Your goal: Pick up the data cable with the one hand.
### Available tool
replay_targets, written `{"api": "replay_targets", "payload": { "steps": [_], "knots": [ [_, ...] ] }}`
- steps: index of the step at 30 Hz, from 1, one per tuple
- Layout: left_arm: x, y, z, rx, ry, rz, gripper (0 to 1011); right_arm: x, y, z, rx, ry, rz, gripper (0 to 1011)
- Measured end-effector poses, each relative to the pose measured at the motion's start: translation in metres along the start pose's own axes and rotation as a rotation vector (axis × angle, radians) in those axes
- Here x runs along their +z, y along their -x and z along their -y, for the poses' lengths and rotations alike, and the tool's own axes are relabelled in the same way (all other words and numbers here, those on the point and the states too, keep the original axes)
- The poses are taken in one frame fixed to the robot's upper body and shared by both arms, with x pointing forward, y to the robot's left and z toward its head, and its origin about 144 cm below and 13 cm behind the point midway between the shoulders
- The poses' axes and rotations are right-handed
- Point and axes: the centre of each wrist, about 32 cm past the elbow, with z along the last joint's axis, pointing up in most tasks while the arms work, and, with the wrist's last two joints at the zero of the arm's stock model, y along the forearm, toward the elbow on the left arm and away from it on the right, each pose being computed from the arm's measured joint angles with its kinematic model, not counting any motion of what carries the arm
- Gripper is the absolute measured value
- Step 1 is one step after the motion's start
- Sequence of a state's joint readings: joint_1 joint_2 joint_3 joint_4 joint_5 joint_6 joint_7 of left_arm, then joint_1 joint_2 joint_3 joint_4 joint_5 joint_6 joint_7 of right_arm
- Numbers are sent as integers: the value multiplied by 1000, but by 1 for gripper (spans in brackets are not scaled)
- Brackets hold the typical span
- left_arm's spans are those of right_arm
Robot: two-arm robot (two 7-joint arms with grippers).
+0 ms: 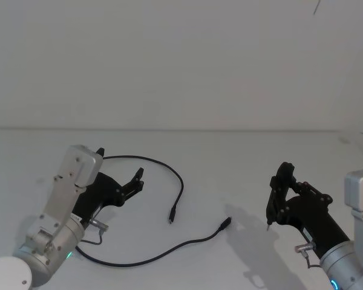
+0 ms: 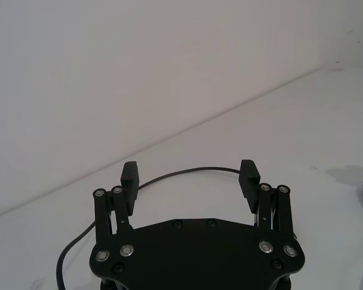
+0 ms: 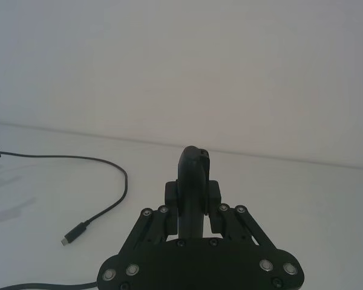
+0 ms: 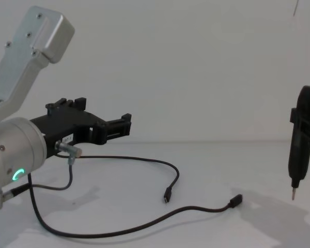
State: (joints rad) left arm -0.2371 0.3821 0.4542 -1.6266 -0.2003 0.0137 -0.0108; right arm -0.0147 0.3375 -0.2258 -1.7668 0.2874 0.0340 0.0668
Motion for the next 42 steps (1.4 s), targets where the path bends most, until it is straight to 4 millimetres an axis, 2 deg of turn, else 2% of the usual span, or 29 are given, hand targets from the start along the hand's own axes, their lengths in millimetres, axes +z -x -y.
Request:
{"api": "replay_targets", "payload": {
  "steps": [35,42],
  "knots": [
    [0,0,0,-2,-1,0,1001,0,0,0,0,0,0,279],
    [2,1,0,-48,0,-1,1001,0,0,0,0,0,0,279]
  ]
}}
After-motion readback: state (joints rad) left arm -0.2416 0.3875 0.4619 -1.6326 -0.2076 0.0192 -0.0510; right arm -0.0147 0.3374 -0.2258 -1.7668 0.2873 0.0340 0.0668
